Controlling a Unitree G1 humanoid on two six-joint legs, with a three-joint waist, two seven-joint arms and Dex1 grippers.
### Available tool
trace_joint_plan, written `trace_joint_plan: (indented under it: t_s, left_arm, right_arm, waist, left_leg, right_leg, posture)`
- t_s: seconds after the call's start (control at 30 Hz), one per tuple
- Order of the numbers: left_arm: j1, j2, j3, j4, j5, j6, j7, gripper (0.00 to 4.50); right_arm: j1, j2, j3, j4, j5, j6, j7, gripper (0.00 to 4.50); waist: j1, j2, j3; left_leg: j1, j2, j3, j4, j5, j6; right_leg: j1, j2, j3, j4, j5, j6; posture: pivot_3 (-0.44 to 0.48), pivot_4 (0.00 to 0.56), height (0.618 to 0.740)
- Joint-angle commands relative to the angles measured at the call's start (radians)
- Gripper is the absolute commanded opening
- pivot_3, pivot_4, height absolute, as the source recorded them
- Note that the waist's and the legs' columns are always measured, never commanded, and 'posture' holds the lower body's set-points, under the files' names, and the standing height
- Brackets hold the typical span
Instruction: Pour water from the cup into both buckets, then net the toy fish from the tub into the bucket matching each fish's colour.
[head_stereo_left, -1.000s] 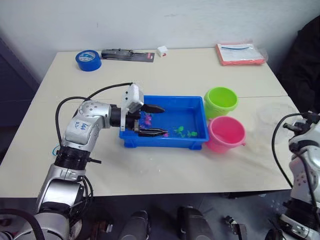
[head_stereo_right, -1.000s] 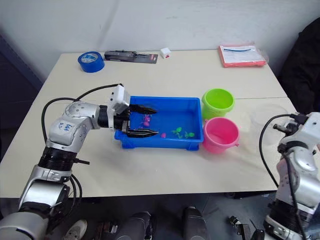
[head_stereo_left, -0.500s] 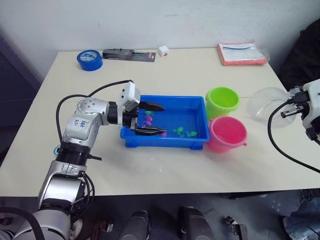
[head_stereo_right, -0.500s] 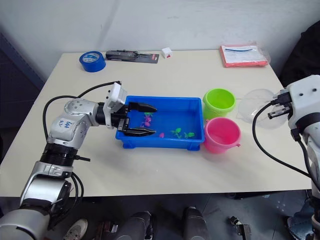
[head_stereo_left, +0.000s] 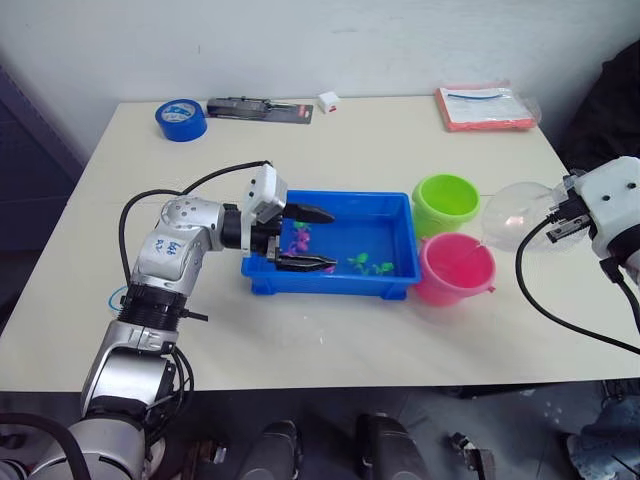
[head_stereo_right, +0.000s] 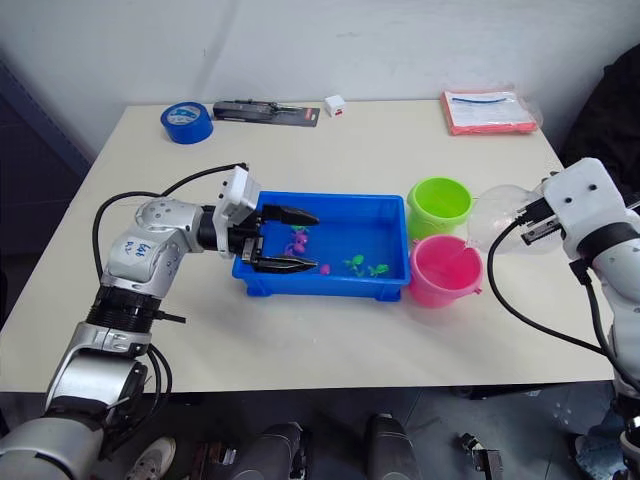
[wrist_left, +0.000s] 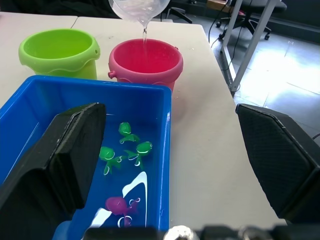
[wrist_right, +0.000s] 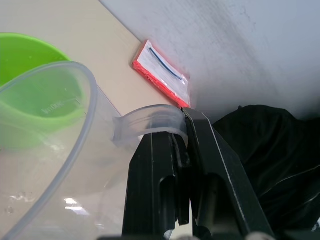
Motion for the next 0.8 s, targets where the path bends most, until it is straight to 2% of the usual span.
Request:
trace_joint_plan:
  t_s: [0.03, 0.8]
  left_arm:
    - [-0.027, 0.006, 0.009, -0.017, 0.000, -0.002, -0.004, 4.50]
    - [-0.006, 0.027, 0.008, -0.021, 0.020, -0.012, -0.022, 4.50]
  right_arm:
    - [-0.008, -0.012, -0.008, -0.017, -0.044, -0.046, -0.004, 0.73]
    - [0.007, 0.029, 0.021, 0.040, -0.179, -0.204, -0.021, 0.73]
  waist:
    - [0.001, 0.000, 0.000]
    - [0.009, 0.000, 0.000]
  left_leg:
    - [0.000, 0.000, 0.000, 0.000, 0.000, 0.000]
    - [0.000, 0.000, 0.000, 0.000, 0.000, 0.000]
  right_leg:
    - [0.000, 0.000, 0.000, 0.000, 0.000, 0.000]
    - [0.000, 0.000, 0.000, 0.000, 0.000, 0.000]
  posture:
    - [0.000, 0.150, 0.737]
    - [0.000, 0.150, 0.737]
